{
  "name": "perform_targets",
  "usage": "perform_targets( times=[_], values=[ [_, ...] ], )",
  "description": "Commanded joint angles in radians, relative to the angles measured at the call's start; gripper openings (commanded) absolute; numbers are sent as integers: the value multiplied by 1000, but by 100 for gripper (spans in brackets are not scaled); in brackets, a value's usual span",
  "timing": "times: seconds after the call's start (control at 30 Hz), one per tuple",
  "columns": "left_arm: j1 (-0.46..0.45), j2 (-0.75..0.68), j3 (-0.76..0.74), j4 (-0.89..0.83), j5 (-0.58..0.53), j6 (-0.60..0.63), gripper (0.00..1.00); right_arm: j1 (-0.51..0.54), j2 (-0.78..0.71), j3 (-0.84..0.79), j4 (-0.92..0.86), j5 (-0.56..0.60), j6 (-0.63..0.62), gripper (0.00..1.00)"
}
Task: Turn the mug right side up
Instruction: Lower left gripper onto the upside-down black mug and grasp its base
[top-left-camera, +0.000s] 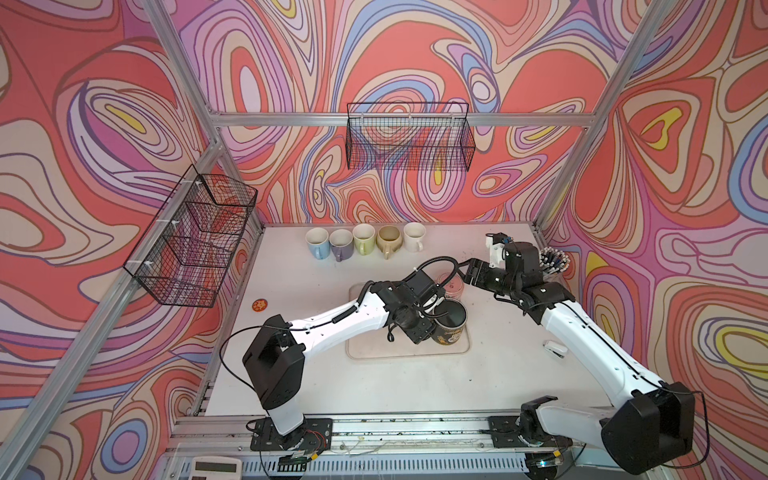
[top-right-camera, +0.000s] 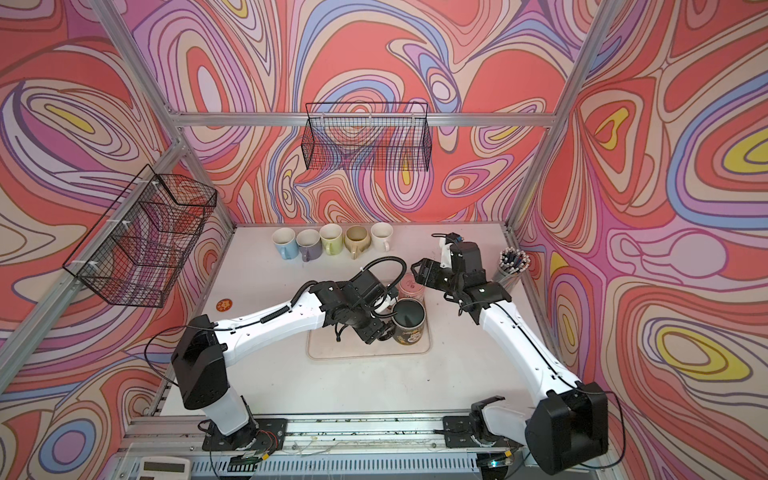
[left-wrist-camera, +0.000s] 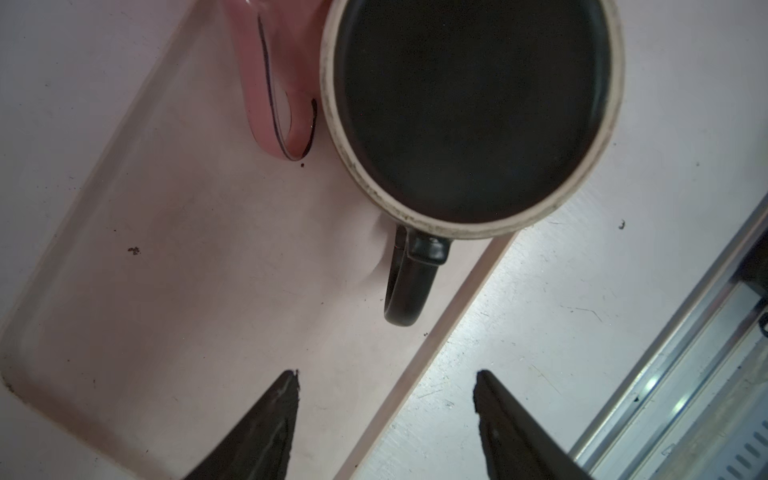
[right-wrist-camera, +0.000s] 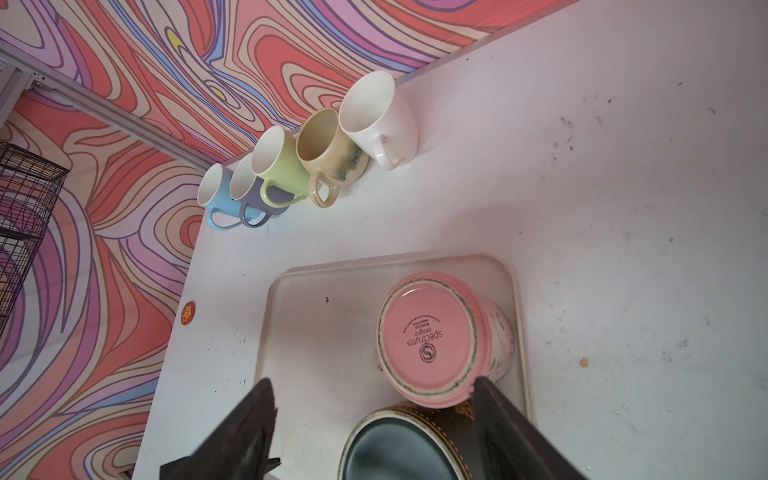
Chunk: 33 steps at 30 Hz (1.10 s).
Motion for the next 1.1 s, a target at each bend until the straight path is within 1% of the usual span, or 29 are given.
perform_targets(
  times=[0.0, 0.1, 0.3, 0.37, 0.73, 1.07],
  values=[
    [-3, 27, 37, 25, -1, 24, 68, -38, 16, -35, 37, -72, 43, 76],
    [-5, 53, 47, 36, 13, 26, 66, -64, 19, -57, 53, -98, 59, 76],
    [-6, 94, 55, 68, 47, 27, 62, -82, 26, -70, 65, -104, 62, 76],
    [-6, 111, 65, 73, 54, 27, 59, -84, 33, -72, 65, -101, 61, 76],
    [-6, 180, 110, 87, 69, 26, 51, -99, 53, -75, 63, -99, 58, 76],
    [-6, 202, 112, 110, 73, 20, 40, -102, 55, -72, 63, -105, 57, 76]
  ],
)
